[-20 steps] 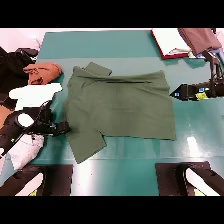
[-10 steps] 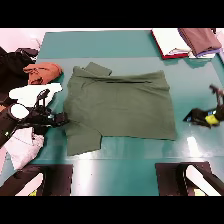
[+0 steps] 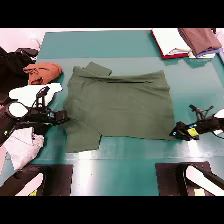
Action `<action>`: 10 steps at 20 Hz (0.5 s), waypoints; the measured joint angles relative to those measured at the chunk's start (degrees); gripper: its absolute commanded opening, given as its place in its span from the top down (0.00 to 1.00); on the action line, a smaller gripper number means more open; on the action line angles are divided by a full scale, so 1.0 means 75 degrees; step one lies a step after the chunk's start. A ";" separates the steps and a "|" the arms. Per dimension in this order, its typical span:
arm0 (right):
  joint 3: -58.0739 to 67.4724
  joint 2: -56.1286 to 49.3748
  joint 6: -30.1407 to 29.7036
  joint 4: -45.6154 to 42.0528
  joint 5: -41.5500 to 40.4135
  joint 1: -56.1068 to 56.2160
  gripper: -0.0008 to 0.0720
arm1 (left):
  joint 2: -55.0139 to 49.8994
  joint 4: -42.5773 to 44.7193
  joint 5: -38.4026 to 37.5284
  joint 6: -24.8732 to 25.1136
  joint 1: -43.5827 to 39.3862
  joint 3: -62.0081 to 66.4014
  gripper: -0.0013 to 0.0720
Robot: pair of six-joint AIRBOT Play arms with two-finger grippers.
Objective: Fold the shirts.
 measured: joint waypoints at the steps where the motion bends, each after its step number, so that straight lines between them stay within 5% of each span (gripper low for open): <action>1: 0.0090 -0.0064 -0.0023 0.0026 -0.0108 0.0291 0.88 | 0.0041 0.0003 -0.0035 0.0020 0.0000 0.0041 0.95; 3: 0.0490 0.0015 -0.0073 0.0023 -0.0350 0.0860 0.97 | 0.0274 0.0023 -0.0096 0.0035 0.0000 0.0256 0.95; 10: 0.3783 0.1813 -0.0125 0.0230 -0.0140 0.1600 0.97 | 0.1804 0.0420 -0.0379 0.0038 -0.0003 0.3483 0.95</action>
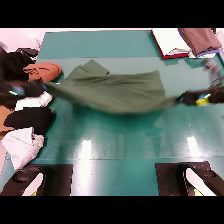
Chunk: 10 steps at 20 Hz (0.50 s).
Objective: Fold the shirts.
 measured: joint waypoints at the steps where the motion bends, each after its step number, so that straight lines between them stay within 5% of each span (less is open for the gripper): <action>1: 0.0659 0.0242 -0.0003 0.0009 0.0006 -0.0070 0.97 | 0.0105 0.0128 -0.0047 -0.0006 0.0000 0.0758 0.95; 10: 0.6353 0.0463 0.0073 0.0079 0.0463 -0.1518 0.97 | 0.0323 0.0705 0.0612 -0.0015 -0.0009 0.5735 0.95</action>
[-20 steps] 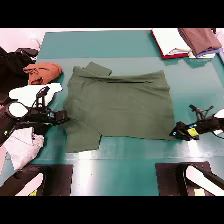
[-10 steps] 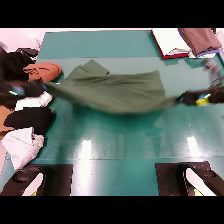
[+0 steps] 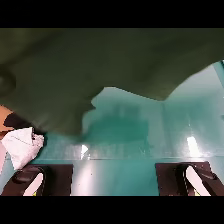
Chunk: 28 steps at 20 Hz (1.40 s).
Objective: Fold the shirts.
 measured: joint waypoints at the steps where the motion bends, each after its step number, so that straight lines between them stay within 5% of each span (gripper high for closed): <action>1: 0.0364 -0.0184 0.0079 -0.0006 0.0152 -0.0058 0.97 | -0.0076 0.0079 -0.0009 0.0000 0.0000 0.0134 0.95; 6: 0.0621 -0.1227 0.0326 -0.0119 0.0801 0.0294 0.97 | -0.1396 0.0271 -0.1274 -0.0023 0.0000 0.0414 0.95; 14: -0.1676 -0.3742 0.0510 -0.1553 0.0796 0.1705 0.97 | -0.5692 0.0251 -0.3340 -0.0023 0.0003 0.0478 0.95; 19: -0.1979 -0.5432 0.0539 -0.1923 0.0146 0.1935 0.97 | -0.7906 0.0204 -0.3002 -0.0017 0.0003 0.0478 0.95; 28: -0.1862 -0.6324 0.0408 -0.2031 0.0102 0.2008 0.94 | -0.8664 0.0437 -0.2672 0.0038 0.0000 -0.0108 0.91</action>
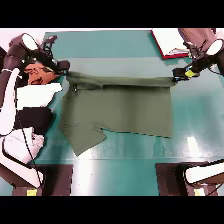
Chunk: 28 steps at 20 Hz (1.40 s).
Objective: Fold the shirts.
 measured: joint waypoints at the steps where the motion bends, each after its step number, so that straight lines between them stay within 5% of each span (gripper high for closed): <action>1: -0.0219 0.0050 -0.0009 -0.0012 -0.0073 0.0044 0.70 | -0.0023 0.0041 -0.0038 0.0017 0.0000 -0.0192 0.43; 2: -0.0408 0.0108 -0.0020 -0.0041 -0.0122 0.0085 0.51 | -0.0029 0.0125 -0.0067 0.0017 0.0003 -0.0335 0.18; 3: -0.0597 0.0166 -0.0029 -0.0058 -0.0169 0.0093 0.51 | -0.0026 0.0140 -0.0117 0.0015 0.0023 -0.0449 0.25; 12: -0.2591 0.2247 -0.0347 0.0621 -0.0079 -0.0297 0.51 | 0.1973 0.1107 -0.0723 -0.0096 0.0128 -0.2291 0.24; 19: -0.4453 0.4132 -0.0641 0.1784 0.0058 -0.0737 0.51 | 0.5109 0.1058 0.0423 -0.0495 0.0146 -0.7501 0.20; 26: -0.4928 0.5056 -0.0682 0.1976 0.0058 -0.0799 0.51 | 0.6044 -0.0396 0.1874 -0.0734 0.0152 -0.9806 0.21; 27: -0.4940 0.5132 -0.0685 0.1982 0.0058 -0.0799 0.51 | 0.6065 -0.0694 0.2098 -0.0694 0.0152 -0.9906 0.37; 28: -0.4954 0.5199 -0.0688 0.1999 0.0058 -0.0799 0.51 | 0.6067 -0.1017 0.2308 -0.0583 0.0143 -1.0008 0.67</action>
